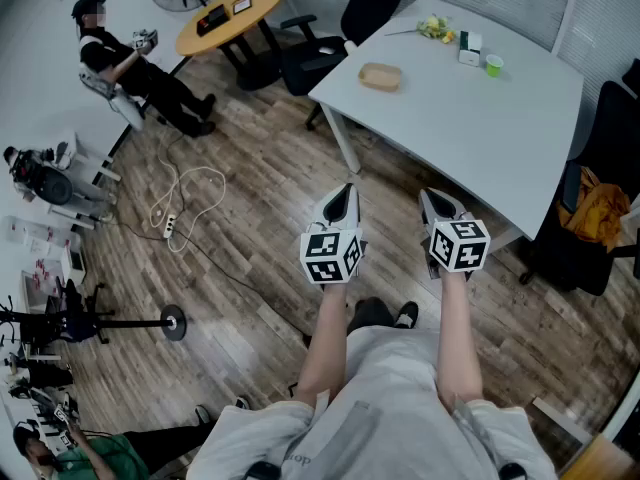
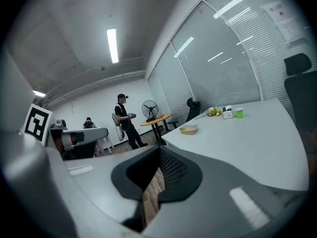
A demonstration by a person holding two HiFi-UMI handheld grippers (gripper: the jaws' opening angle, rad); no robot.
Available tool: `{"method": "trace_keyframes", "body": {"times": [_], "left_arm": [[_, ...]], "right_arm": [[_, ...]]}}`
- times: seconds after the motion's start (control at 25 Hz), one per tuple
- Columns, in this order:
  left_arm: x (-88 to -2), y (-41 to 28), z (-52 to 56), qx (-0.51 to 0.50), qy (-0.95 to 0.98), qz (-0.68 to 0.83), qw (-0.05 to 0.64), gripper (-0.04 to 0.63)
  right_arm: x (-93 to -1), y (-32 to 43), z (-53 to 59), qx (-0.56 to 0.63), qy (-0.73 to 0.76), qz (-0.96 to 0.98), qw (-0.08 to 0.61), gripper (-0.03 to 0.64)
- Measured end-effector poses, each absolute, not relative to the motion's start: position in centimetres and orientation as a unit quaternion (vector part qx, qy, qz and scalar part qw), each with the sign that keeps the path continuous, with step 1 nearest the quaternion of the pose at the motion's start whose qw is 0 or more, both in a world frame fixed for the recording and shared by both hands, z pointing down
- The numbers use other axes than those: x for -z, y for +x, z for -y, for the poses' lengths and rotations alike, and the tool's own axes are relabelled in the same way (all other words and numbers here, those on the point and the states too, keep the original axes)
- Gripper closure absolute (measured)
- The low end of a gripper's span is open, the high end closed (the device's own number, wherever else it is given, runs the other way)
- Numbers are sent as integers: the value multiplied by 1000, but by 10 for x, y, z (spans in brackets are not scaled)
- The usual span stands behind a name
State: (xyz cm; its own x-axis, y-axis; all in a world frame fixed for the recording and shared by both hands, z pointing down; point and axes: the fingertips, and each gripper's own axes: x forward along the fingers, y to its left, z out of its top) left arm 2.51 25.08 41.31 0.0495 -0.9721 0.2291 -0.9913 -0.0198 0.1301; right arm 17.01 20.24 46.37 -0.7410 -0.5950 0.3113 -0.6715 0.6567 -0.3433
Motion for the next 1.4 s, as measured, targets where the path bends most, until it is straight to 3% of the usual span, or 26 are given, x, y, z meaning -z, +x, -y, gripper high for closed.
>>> {"method": "trace_keyframes", "body": {"times": [0.56, 0.72, 1.4], "left_arm": [[-414, -21, -262, 14, 698, 700, 152, 591], [-425, -36, -248, 7, 697, 701, 153, 589], [-424, -106, -64, 22, 748, 643, 165, 589]], "right_arm": [[-447, 166, -177, -253, 324, 912, 12, 614], [-457, 155, -164, -245, 326, 913, 27, 614], [-466, 118, -15, -261, 404, 876, 26, 614]]}}
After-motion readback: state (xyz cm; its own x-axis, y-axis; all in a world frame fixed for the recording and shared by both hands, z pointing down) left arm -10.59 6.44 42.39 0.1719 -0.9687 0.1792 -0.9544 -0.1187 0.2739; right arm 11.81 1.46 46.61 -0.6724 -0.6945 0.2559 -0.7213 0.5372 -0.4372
